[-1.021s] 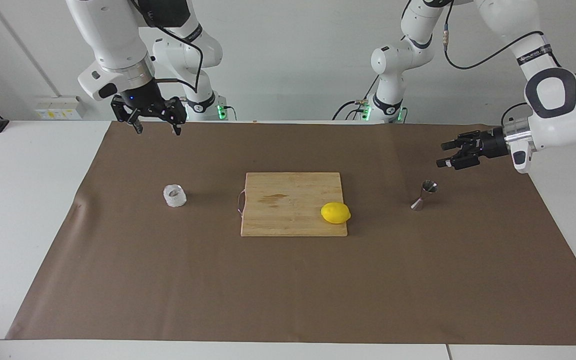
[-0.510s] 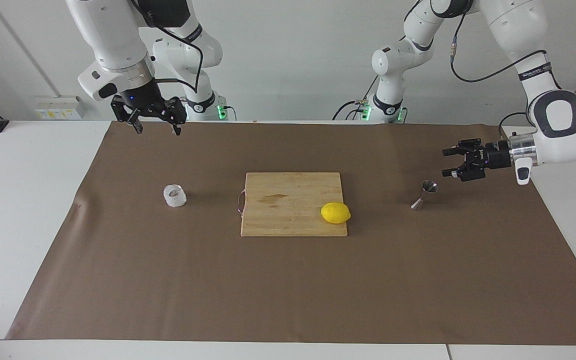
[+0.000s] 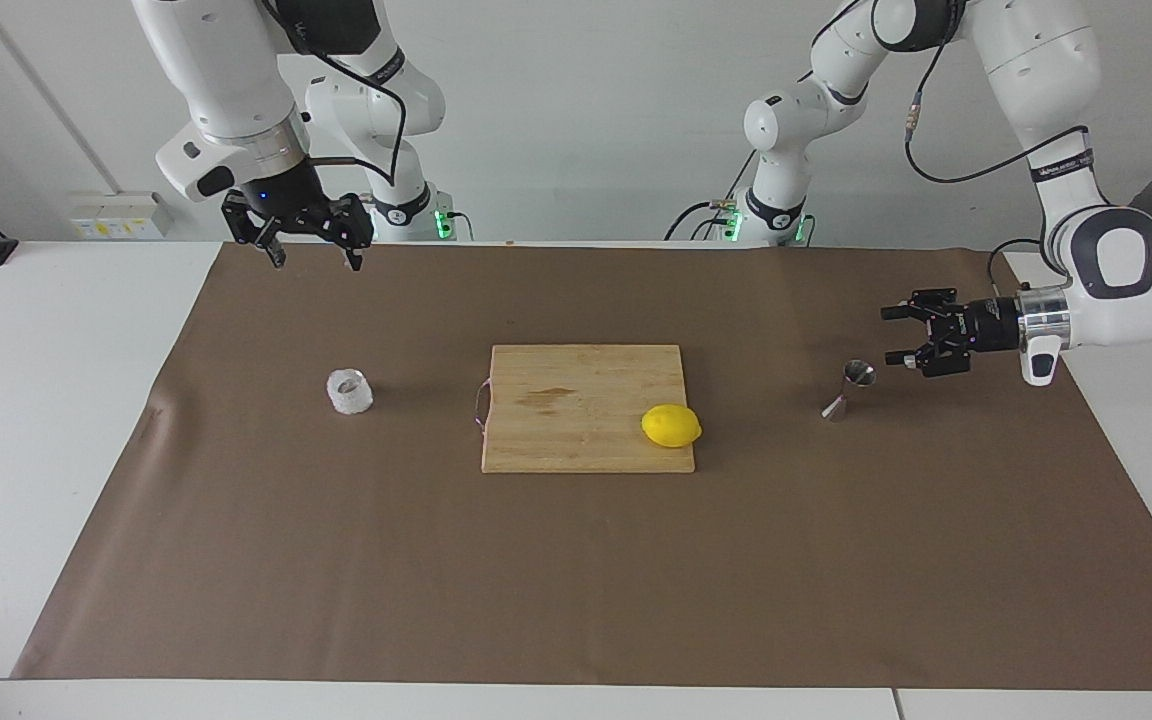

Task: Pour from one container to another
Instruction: 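Move the open left gripper to the small metal cup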

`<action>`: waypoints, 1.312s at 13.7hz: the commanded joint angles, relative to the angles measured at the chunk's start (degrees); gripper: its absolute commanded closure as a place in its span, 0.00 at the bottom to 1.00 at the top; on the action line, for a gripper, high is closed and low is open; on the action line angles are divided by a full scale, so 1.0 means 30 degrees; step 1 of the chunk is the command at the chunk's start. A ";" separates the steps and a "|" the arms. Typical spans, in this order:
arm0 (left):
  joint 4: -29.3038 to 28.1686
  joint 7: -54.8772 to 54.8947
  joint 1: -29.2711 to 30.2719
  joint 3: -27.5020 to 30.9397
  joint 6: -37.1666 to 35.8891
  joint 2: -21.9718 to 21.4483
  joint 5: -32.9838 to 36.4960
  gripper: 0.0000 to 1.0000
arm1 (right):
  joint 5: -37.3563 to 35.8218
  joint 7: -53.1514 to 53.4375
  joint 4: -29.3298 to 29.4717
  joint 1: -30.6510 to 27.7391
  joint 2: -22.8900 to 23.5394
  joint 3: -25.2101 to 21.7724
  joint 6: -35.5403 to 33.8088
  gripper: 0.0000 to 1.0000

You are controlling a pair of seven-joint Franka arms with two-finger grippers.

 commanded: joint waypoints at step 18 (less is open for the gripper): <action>-0.0599 -0.0665 -0.1790 0.0791 0.2327 0.1980 -0.1546 0.00 | 0.0569 -0.0509 -0.0447 -0.0030 -0.0431 -0.0153 0.0052 0.00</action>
